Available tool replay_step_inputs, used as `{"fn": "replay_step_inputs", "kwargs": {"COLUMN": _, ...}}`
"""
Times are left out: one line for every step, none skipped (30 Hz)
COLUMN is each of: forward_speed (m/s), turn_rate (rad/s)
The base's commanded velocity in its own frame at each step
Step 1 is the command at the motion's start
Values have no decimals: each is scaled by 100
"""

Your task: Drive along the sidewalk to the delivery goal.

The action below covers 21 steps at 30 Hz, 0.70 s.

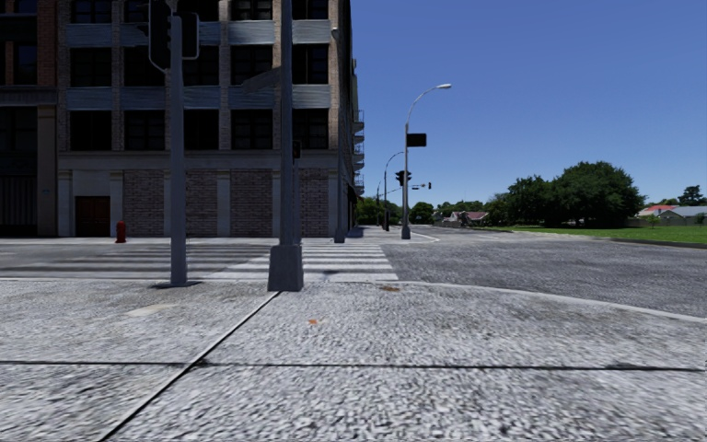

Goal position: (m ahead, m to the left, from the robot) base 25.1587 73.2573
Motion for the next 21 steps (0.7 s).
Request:
{"fn": "replay_step_inputs", "kwargs": {"forward_speed": 191, "turn_rate": 0}}
{"fn": "replay_step_inputs", "kwargs": {"forward_speed": 191, "turn_rate": 0}}
{"fn": "replay_step_inputs", "kwargs": {"forward_speed": 191, "turn_rate": 0}}
{"fn": "replay_step_inputs", "kwargs": {"forward_speed": 188, "turn_rate": 0}}
{"fn": "replay_step_inputs", "kwargs": {"forward_speed": 188, "turn_rate": 0}}
{"fn": "replay_step_inputs", "kwargs": {"forward_speed": 184, "turn_rate": 0}}
{"fn": "replay_step_inputs", "kwargs": {"forward_speed": 182, "turn_rate": 0}}
{"fn": "replay_step_inputs", "kwargs": {"forward_speed": 182, "turn_rate": 0}}
{"fn": "replay_step_inputs", "kwargs": {"forward_speed": 182, "turn_rate": 0}}
{"fn": "replay_step_inputs", "kwargs": {"forward_speed": 180, "turn_rate": 0}}
{"fn": "replay_step_inputs", "kwargs": {"forward_speed": 179, "turn_rate": 0}}
{"fn": "replay_step_inputs", "kwargs": {"forward_speed": 178, "turn_rate": 0}}
{"fn": "replay_step_inputs", "kwargs": {"forward_speed": 178, "turn_rate": 0}}
{"fn": "replay_step_inputs", "kwargs": {"forward_speed": 178, "turn_rate": 0}}
{"fn": "replay_step_inputs", "kwargs": {"forward_speed": 177, "turn_rate": 0}}
{"fn": "replay_step_inputs", "kwargs": {"forward_speed": 176, "turn_rate": 0}}
{"fn": "replay_step_inputs", "kwargs": {"forward_speed": 176, "turn_rate": 0}}
{"fn": "replay_step_inputs", "kwargs": {"forward_speed": 176, "turn_rate": 0}}
{"fn": "replay_step_inputs", "kwargs": {"forward_speed": 176, "turn_rate": 0}}
{"fn": "replay_step_inputs", "kwargs": {"forward_speed": 174, "turn_rate": 0}}
{"fn": "replay_step_inputs", "kwargs": {"forward_speed": 169, "turn_rate": 0}}
